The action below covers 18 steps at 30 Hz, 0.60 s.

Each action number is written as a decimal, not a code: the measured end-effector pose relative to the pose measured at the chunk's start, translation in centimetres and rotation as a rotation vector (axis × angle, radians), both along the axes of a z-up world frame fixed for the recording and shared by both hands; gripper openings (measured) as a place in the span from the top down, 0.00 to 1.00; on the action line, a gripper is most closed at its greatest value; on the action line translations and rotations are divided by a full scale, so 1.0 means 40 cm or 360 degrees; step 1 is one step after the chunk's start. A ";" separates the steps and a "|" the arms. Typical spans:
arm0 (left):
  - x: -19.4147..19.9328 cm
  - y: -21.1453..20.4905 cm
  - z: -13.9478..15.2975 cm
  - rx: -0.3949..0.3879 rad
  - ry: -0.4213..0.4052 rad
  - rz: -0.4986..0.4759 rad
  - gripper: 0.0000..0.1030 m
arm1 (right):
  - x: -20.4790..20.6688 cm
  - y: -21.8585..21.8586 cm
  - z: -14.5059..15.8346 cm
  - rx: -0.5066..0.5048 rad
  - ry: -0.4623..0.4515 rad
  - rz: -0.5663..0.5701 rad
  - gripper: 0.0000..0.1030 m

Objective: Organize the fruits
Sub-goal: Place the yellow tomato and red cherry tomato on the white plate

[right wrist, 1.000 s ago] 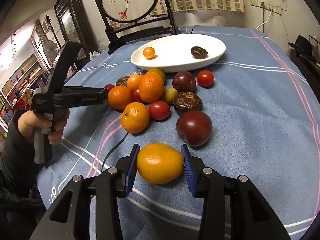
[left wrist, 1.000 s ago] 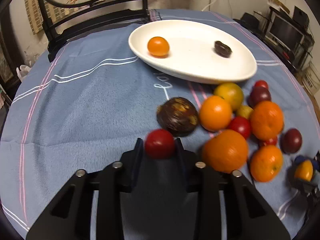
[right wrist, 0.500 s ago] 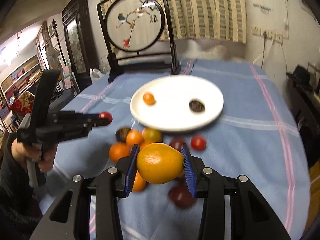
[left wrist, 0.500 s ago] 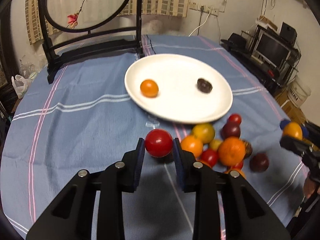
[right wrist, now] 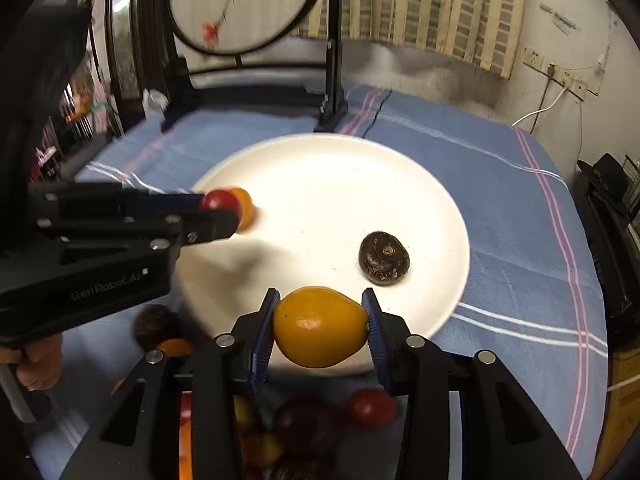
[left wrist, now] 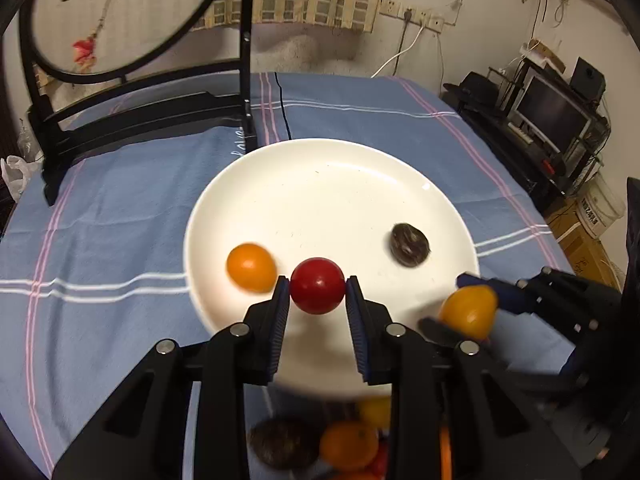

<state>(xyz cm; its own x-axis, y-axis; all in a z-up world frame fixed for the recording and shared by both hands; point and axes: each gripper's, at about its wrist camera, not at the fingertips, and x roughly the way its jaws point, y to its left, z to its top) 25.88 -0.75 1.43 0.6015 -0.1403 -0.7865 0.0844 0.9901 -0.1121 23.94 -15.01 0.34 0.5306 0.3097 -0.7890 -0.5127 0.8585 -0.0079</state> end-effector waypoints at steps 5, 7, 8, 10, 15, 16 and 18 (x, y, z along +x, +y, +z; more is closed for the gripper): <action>0.065 -0.012 -0.055 -0.0023 0.0086 0.0005 0.72 | 0.042 0.013 -0.045 -0.0069 0.0041 -0.0005 0.58; 0.072 -0.008 -0.067 -0.0045 0.0093 0.0037 0.50 | 0.052 0.007 -0.057 -0.0072 0.0057 -0.0010 0.46; 0.064 -0.003 -0.063 -0.0061 0.0066 0.0064 0.46 | 0.052 0.002 -0.057 -0.0067 0.0047 -0.0023 0.35; 0.045 0.003 -0.051 -0.0076 0.0032 0.0070 0.39 | 0.043 -0.017 -0.047 -0.0026 0.0019 -0.0040 0.34; -0.033 0.022 -0.019 -0.0025 -0.0014 0.0088 0.19 | 0.011 -0.093 -0.010 0.0187 0.0039 -0.0120 0.26; -0.053 0.026 -0.013 -0.0013 -0.0026 0.0092 0.13 | -0.006 -0.110 -0.001 0.0231 0.0051 -0.0121 0.22; -0.107 0.040 -0.003 -0.0009 -0.0062 0.0106 0.10 | -0.043 -0.129 0.011 0.0247 0.0060 -0.0107 0.12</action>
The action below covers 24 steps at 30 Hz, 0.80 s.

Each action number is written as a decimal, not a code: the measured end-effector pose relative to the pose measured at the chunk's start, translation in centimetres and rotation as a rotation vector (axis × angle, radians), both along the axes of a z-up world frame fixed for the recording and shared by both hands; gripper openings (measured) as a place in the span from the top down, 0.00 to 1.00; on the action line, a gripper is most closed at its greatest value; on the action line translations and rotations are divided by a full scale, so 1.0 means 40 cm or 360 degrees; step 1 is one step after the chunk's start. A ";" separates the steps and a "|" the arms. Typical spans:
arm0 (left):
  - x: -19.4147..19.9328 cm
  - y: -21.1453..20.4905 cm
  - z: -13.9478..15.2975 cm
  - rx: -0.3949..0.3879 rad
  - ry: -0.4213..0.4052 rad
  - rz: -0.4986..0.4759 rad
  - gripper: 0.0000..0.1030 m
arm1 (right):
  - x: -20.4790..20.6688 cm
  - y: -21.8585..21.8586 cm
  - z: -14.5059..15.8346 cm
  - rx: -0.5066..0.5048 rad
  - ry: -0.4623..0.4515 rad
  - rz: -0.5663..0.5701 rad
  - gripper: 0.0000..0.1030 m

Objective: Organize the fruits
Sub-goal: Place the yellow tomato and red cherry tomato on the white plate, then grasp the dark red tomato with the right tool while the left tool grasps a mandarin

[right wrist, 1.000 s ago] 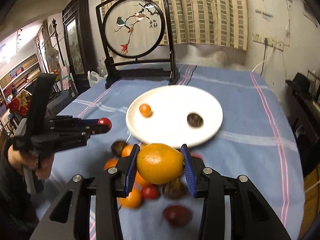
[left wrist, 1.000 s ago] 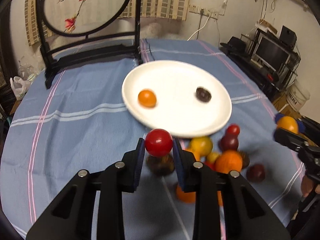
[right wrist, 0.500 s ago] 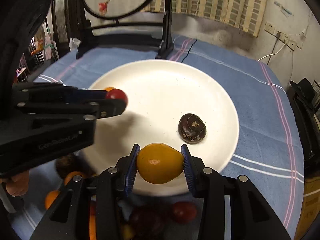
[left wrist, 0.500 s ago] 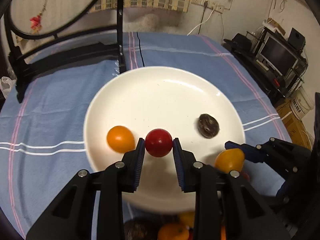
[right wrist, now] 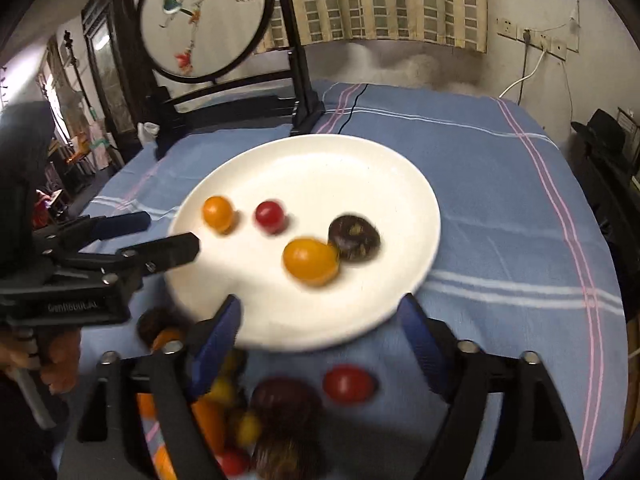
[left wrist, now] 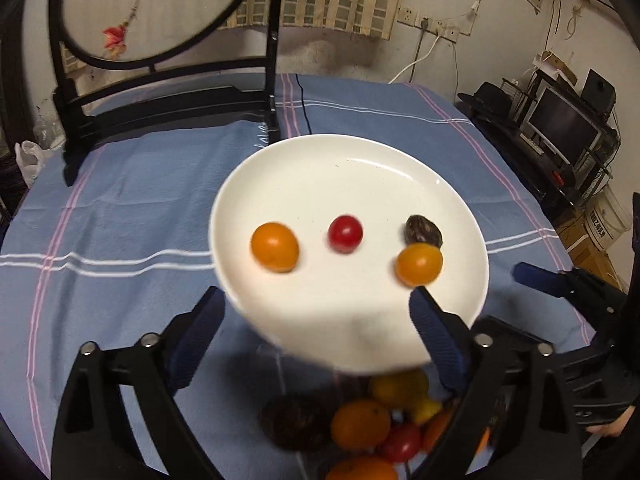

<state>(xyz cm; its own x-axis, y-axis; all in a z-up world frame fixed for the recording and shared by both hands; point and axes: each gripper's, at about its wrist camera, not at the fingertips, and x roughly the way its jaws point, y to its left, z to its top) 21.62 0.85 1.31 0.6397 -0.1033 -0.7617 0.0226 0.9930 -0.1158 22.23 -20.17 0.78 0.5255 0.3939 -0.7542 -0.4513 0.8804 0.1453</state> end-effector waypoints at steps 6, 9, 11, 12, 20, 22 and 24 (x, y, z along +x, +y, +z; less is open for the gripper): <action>-0.132 0.027 -0.013 -0.0064 -0.0001 -0.0028 0.07 | -0.183 -0.050 0.027 -0.0077 -0.0178 0.0029 0.06; -0.189 0.034 -0.026 -0.0061 -0.0012 -0.0035 0.07 | -0.253 -0.076 0.016 0.0026 -0.0129 0.0046 0.05; -0.216 0.035 -0.038 -0.0072 -0.0002 -0.0051 0.06 | -0.275 -0.079 0.003 0.0032 -0.0072 0.0042 0.05; -0.233 0.037 -0.048 -0.0076 0.0010 -0.0060 0.06 | -0.289 -0.076 -0.008 0.0019 -0.0040 0.0042 0.05; -0.292 0.051 -0.110 -0.0136 0.0007 -0.0057 0.06 | -0.346 -0.056 -0.085 -0.0318 0.0025 -0.0069 0.05; -0.293 0.053 -0.125 -0.0185 0.0031 -0.0084 0.06 | -0.342 -0.054 -0.097 -0.0380 0.0017 -0.0116 0.05; -0.295 0.057 -0.129 -0.0204 0.0044 -0.0075 0.06 | -0.333 -0.053 -0.106 -0.0397 0.0029 -0.0141 0.06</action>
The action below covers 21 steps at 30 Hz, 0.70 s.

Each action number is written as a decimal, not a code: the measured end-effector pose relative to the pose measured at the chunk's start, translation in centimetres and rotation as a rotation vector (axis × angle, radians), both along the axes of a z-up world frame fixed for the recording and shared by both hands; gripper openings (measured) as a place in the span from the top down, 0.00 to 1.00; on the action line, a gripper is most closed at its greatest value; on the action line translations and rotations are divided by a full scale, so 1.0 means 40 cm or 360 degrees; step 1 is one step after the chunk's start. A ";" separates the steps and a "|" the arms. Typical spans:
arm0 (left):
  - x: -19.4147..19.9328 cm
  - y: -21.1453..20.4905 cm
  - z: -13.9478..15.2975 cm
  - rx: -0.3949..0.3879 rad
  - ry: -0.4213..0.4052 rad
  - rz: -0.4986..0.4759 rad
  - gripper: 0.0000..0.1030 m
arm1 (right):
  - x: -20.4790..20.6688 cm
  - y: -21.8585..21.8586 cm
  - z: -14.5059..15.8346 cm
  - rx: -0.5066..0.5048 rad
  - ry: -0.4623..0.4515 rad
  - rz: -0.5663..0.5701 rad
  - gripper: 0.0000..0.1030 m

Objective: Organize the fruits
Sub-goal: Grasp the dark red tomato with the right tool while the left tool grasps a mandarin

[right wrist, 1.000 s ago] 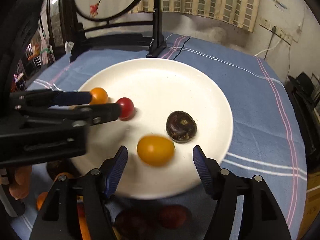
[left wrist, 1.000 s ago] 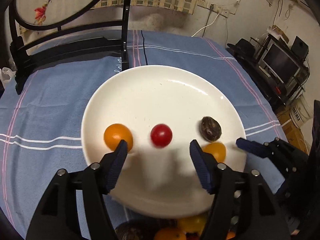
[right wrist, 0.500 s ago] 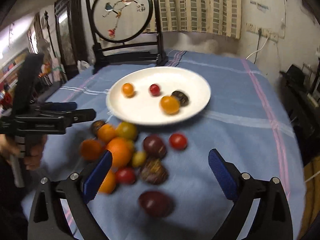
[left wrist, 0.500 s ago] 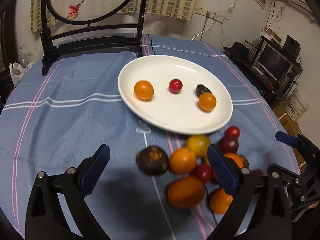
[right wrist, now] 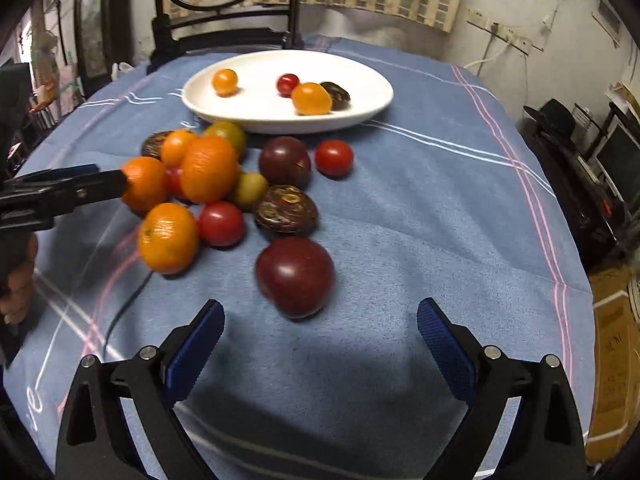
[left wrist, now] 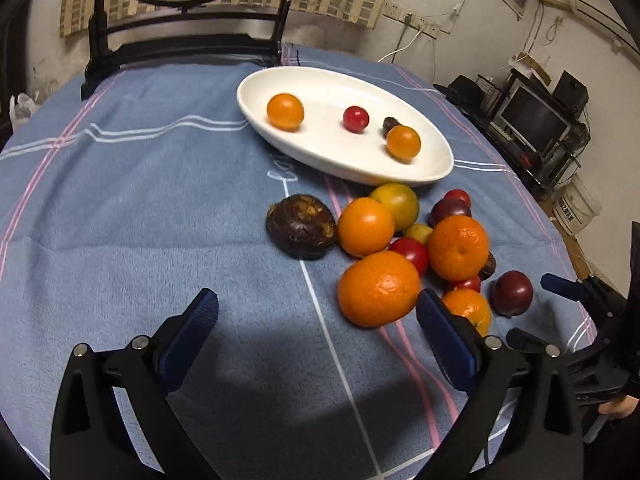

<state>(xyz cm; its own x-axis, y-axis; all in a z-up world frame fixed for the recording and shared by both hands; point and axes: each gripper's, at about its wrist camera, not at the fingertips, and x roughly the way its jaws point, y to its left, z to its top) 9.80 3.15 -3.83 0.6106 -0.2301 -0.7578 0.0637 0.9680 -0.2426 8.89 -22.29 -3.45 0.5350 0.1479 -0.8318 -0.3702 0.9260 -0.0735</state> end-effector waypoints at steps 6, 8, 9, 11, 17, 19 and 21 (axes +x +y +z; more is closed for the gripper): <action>0.000 0.011 -0.006 -0.0040 0.0010 0.0020 0.05 | 0.039 0.009 -0.020 0.0053 0.0046 -0.0027 0.20; 0.002 0.009 -0.006 -0.0037 0.0010 0.0015 0.05 | 0.046 0.011 -0.027 0.0085 0.0082 -0.0025 0.30; 0.002 0.007 -0.006 -0.0034 0.0011 0.0012 0.05 | 0.049 0.012 -0.025 0.0104 0.0075 -0.0032 0.33; 0.005 0.003 -0.006 -0.0031 0.0014 0.0006 0.05 | 0.052 0.013 -0.022 0.0121 0.0060 -0.0042 0.51; 0.011 0.002 -0.011 -0.0037 0.0036 -0.0007 0.05 | 0.031 -0.010 -0.008 0.0303 0.0087 -0.0057 0.60; 0.013 -0.005 -0.015 -0.0025 0.0053 -0.0013 0.05 | 0.014 -0.015 -0.005 0.0325 0.0092 -0.0044 0.60; 0.010 -0.018 -0.013 0.0005 0.0054 -0.0023 0.05 | 0.001 -0.016 -0.002 0.0340 0.0091 -0.0024 0.60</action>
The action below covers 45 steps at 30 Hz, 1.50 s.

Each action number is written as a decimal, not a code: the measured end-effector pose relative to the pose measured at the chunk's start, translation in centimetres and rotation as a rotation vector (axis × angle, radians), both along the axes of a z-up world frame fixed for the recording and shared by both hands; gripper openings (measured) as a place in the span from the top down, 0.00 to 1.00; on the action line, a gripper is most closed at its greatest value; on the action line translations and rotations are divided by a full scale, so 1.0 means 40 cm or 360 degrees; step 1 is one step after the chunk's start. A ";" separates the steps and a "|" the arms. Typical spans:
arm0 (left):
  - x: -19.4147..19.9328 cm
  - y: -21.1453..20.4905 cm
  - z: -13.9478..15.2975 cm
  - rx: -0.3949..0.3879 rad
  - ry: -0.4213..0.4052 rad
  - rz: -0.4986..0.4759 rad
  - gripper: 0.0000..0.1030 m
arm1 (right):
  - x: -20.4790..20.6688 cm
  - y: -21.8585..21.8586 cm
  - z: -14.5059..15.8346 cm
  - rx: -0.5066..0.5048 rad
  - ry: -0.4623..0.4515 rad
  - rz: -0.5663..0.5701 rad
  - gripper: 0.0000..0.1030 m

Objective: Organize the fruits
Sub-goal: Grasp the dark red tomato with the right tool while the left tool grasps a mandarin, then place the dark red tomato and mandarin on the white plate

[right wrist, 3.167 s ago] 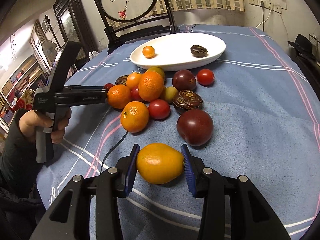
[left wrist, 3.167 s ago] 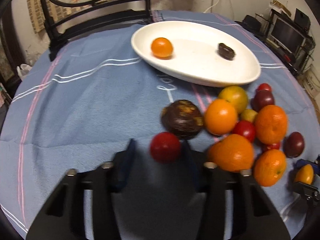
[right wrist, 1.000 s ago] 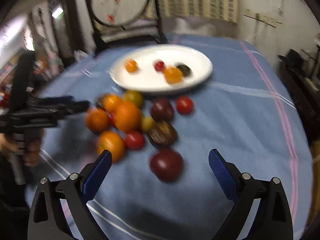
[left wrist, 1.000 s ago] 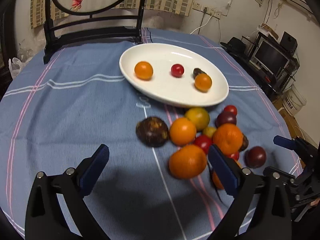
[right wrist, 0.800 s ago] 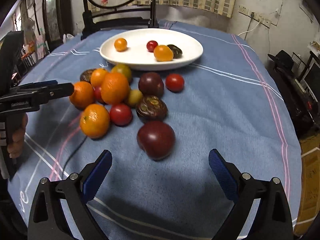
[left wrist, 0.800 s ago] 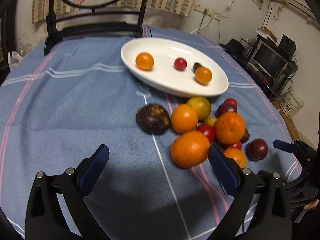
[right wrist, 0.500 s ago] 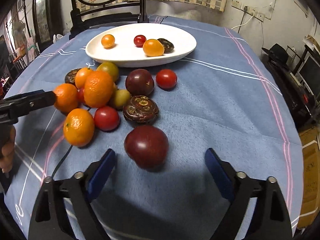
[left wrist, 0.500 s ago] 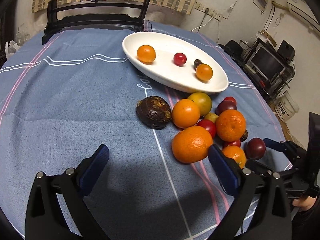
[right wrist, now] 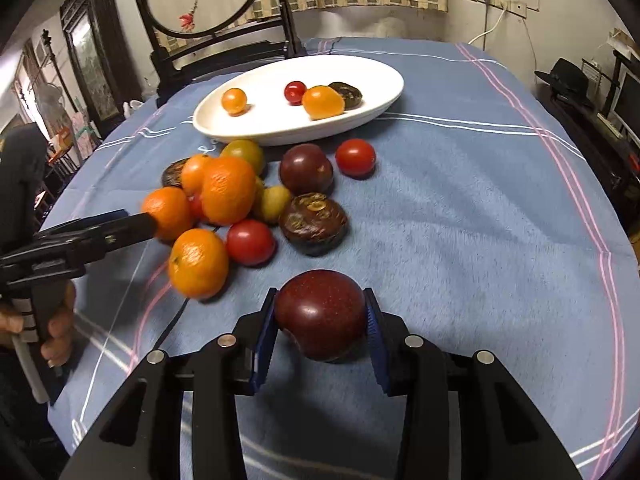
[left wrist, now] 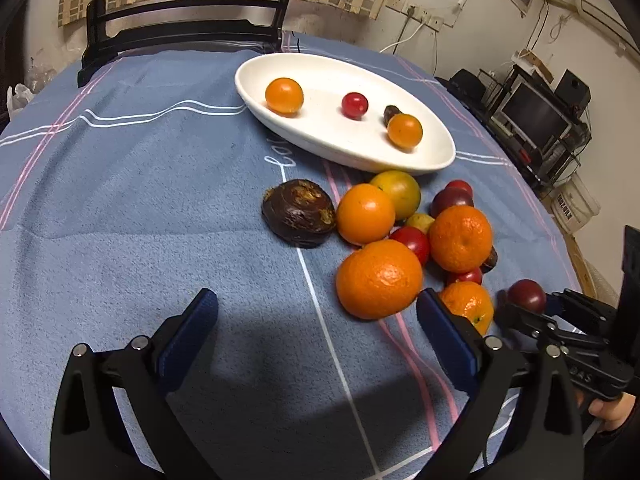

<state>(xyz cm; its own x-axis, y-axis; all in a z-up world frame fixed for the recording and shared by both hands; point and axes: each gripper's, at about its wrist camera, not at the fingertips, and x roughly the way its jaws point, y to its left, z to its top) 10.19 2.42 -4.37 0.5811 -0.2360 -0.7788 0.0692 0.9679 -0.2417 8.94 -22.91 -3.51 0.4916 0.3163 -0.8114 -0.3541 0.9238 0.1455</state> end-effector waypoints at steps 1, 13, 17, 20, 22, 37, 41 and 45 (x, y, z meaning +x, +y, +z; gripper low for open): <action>-0.003 -0.007 0.001 0.0017 -0.0008 -0.0011 0.05 | -0.007 0.000 0.002 0.0009 -0.0003 0.0013 0.60; 0.021 -0.070 -0.013 0.0167 0.0046 -0.0066 0.27 | -0.029 -0.008 0.009 0.0078 -0.0018 0.0091 0.60; 0.036 -0.102 -0.015 0.0254 0.0008 -0.0119 0.46 | -0.030 -0.016 0.008 0.0084 -0.0014 0.0089 0.60; 0.034 -0.121 -0.008 0.0295 0.0008 -0.0191 0.57 | -0.032 -0.019 0.010 0.0095 -0.0018 0.0086 0.60; 0.026 -0.118 -0.003 0.0283 0.0029 -0.0223 0.57 | -0.033 -0.020 0.015 0.0101 -0.0024 0.0090 0.60; 0.115 -0.035 0.177 0.0142 -0.0155 -0.0111 0.57 | 0.067 0.050 0.183 0.0109 -0.0264 0.0208 0.60; 0.204 -0.006 0.171 0.0135 -0.0145 0.0009 0.57 | 0.152 0.117 0.183 0.0098 -0.0234 0.0242 0.60; 0.278 0.012 0.136 0.0103 -0.0059 0.0063 0.57 | 0.236 0.184 0.148 0.0035 -0.0167 0.0273 0.60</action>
<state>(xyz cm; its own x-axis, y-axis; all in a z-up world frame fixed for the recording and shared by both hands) 21.31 2.91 1.06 0.6178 -0.1625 -0.7694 0.0386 0.9835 -0.1767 18.38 -15.54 2.42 0.5103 0.4200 -0.7504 -0.5205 0.8455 0.1192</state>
